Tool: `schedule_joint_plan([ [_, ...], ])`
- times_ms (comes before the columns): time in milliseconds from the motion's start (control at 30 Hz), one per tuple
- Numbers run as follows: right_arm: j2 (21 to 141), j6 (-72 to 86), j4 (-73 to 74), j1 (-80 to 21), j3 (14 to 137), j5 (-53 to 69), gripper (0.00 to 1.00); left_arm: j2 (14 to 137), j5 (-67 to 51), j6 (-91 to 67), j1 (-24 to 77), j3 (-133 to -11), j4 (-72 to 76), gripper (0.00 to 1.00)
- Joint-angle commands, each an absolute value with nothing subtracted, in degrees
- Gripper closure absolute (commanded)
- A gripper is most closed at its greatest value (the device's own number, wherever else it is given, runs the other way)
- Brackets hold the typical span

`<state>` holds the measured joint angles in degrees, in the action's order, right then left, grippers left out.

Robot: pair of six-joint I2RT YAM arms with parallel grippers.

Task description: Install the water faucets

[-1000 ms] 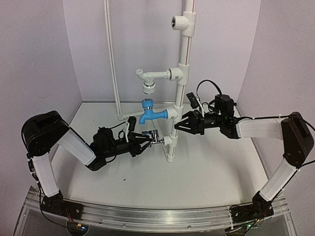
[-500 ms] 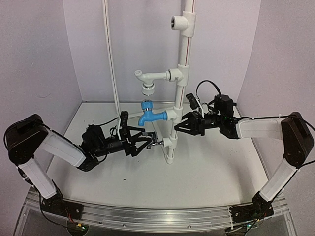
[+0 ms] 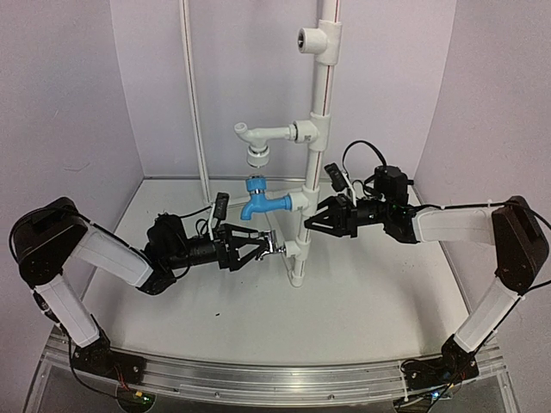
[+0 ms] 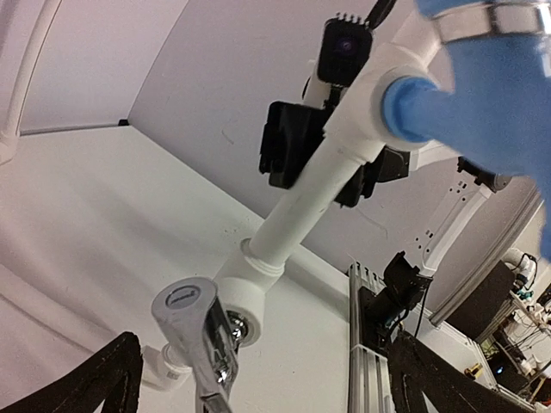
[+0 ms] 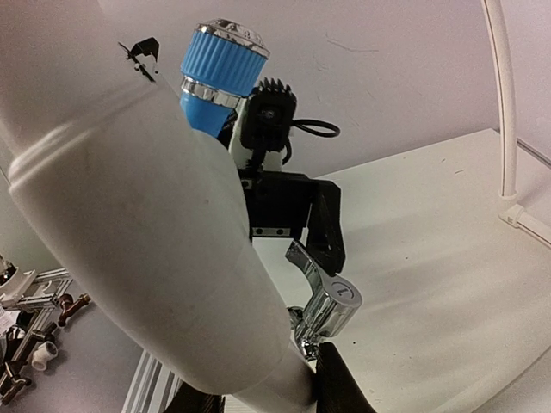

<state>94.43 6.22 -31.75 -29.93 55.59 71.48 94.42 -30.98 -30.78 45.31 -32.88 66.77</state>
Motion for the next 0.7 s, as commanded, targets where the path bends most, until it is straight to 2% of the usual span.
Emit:
schedule_joint_plan([
  [0,94.3,17.5,-25.2,-30.2,56.6,71.4,1.00,96.9,-35.9,-32.3,45.0,-35.1,72.4,0.05],
  [133,94.6,17.3,-25.2,-30.2,56.6,71.3,1.00,96.5,-38.5,-30.4,45.2,-34.5,77.2,0.08],
  [333,95.1,17.4,-25.2,-30.2,56.9,71.4,1.00,93.5,-34.8,-24.9,46.5,-40.2,61.0,0.06],
  [467,94.8,17.6,-25.2,-30.2,56.9,71.6,1.00,93.8,-31.2,-25.0,46.4,-41.1,59.2,0.03],
  [667,94.4,17.5,-25.1,-30.2,56.6,71.5,1.00,94.8,-30.5,-25.2,46.4,-42.1,56.8,0.03],
])
